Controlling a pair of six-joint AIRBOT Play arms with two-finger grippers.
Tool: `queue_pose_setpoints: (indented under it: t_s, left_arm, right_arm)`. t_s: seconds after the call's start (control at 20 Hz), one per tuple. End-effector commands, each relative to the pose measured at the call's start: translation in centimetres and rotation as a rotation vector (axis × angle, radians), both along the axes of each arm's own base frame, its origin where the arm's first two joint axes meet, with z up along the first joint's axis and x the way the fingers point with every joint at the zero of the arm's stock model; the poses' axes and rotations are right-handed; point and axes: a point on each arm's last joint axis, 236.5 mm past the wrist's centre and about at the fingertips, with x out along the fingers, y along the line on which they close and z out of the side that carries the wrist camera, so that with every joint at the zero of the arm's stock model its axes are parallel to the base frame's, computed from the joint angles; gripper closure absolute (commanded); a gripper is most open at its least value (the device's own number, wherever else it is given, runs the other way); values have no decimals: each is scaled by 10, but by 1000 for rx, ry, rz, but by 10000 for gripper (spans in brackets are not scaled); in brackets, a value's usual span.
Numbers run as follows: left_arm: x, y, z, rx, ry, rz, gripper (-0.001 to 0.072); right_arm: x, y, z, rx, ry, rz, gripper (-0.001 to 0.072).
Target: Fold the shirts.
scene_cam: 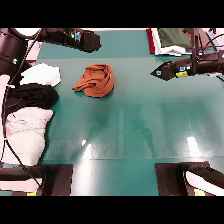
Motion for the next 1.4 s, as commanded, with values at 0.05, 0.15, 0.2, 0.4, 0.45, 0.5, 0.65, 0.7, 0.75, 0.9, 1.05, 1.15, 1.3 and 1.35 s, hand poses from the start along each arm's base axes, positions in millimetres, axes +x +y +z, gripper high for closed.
queue_pose_setpoints:
  t_s: [0.05,0.15,0.2,0.4,0.45,0.5,0.65,0.7,0.75,0.9,1.05,1.15,1.3,1.35]
  left_arm:
    - [16,0,21,-53,-87,40,679]
    - [23,1,16,-36,-104,48,678]
    - [28,1,9,-1,-117,37,677]
    - [51,-8,-53,70,-32,19,178]
    - [59,-11,-75,89,1,19,177]
    - [67,-13,-102,111,43,24,177]
    - [82,-20,-187,136,211,57,176]
    - [82,-21,-217,149,275,64,177]
    - [82,-22,-240,157,325,70,177]
    - [80,-31,-274,138,398,62,177]
    - [82,-37,-272,103,397,64,180]
    - [82,-38,-268,96,394,63,604]
    - [84,-34,-220,105,322,46,683]
    - [90,-27,-180,116,231,54,683]
  right_arm:
    - [0,0,0,2,1,-1,692]
    - [0,2,2,19,10,-8,692]
    - [-3,5,4,33,17,-1,692]
    - [-1,17,20,123,3,-2,692]
    - [-1,17,20,122,5,0,692]
    - [-2,17,19,121,6,0,692]
    - [-3,17,19,120,9,4,692]
    - [-3,17,19,120,10,4,692]
    - [-4,17,18,119,13,7,692]
    - [-4,17,18,118,15,8,692]
    - [-4,17,18,118,15,8,692]
    - [-5,17,18,119,17,10,692]
    - [-11,17,32,124,-19,7,692]
    - [-13,16,43,126,-50,4,692]
